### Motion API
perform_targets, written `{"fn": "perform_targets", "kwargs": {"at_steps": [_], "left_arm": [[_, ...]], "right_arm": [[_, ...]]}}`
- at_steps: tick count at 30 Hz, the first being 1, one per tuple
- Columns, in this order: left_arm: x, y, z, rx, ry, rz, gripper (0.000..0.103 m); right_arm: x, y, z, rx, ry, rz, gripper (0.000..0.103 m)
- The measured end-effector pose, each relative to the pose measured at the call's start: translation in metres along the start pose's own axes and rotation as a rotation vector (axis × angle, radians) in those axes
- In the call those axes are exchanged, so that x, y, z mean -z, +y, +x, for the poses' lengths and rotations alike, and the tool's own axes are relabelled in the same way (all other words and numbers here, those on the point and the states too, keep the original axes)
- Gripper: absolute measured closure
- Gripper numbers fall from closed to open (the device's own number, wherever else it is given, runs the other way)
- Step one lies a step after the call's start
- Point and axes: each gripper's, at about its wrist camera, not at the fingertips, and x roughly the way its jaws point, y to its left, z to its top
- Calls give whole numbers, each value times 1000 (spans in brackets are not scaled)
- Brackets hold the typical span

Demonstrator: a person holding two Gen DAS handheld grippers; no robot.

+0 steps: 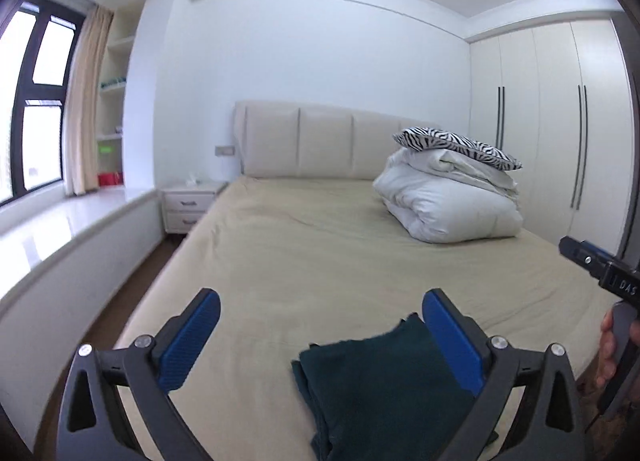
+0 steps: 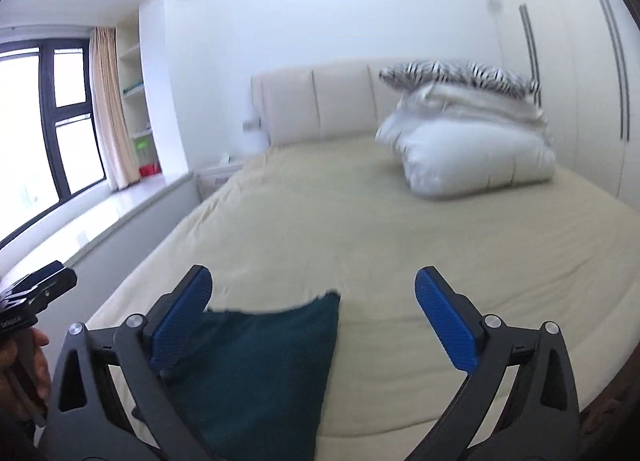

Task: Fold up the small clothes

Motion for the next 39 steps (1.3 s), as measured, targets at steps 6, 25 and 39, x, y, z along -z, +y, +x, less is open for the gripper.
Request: {"fn": "perform_targets", "kwargs": {"at_steps": [6,25,39], "left_arm": [[-16,-15,-25,-187,-72,48,0],[126,-5,92,-169,589,-85,0],[140,-6,99,-185,636,-71,0]], "right_arm": [[-29,16,-27,12,-66,-15,0],[102,40,83,159,515,-29,0],[140,40,119,189,629,-40,0]]}}
